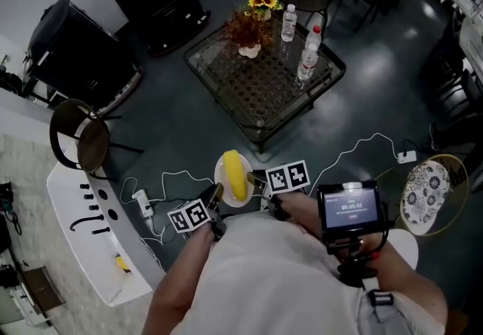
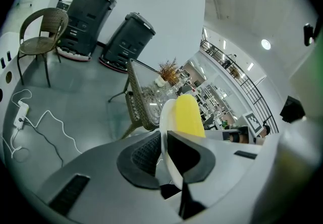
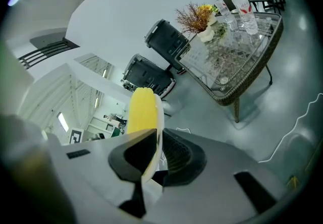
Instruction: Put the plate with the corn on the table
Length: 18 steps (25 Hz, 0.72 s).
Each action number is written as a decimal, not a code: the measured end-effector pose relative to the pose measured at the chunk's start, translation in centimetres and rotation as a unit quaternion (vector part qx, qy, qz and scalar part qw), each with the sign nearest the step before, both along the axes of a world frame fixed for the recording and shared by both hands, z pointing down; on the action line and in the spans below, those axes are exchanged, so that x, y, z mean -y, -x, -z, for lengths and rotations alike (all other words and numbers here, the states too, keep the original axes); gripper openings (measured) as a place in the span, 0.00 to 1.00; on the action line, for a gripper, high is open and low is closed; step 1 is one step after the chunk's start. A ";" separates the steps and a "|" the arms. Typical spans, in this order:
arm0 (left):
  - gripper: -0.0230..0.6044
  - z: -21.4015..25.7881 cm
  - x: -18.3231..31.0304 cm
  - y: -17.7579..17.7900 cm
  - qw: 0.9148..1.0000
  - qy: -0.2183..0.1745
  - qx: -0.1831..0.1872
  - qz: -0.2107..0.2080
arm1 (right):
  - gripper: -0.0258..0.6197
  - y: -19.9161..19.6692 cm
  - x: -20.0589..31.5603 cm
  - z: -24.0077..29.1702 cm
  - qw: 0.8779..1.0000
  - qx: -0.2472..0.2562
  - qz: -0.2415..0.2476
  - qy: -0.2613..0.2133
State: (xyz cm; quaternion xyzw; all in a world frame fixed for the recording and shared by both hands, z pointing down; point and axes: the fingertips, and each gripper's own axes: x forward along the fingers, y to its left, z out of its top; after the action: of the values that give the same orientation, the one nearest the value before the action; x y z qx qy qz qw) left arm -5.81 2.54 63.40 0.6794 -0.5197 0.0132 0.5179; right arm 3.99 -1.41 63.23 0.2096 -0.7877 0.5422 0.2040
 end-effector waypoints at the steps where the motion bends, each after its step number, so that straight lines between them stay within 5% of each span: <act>1: 0.11 -0.1 0.1 -0.1 1.000 0.001 0.002 0.000 | 0.11 -0.2 0.1 -0.1 1.000 0.000 -0.002 0.001; 18: 0.11 -1.4 5.1 5.4 1.000 0.012 -0.002 -0.020 | 0.11 5.0 4.6 -1.4 1.000 -0.014 -0.013 0.014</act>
State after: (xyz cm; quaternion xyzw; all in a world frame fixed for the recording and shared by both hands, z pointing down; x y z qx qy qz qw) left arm -11.19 -2.55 64.78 0.6832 -0.5051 0.0283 0.5266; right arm -1.03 -5.99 64.61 0.2246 -0.7745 0.5524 0.2111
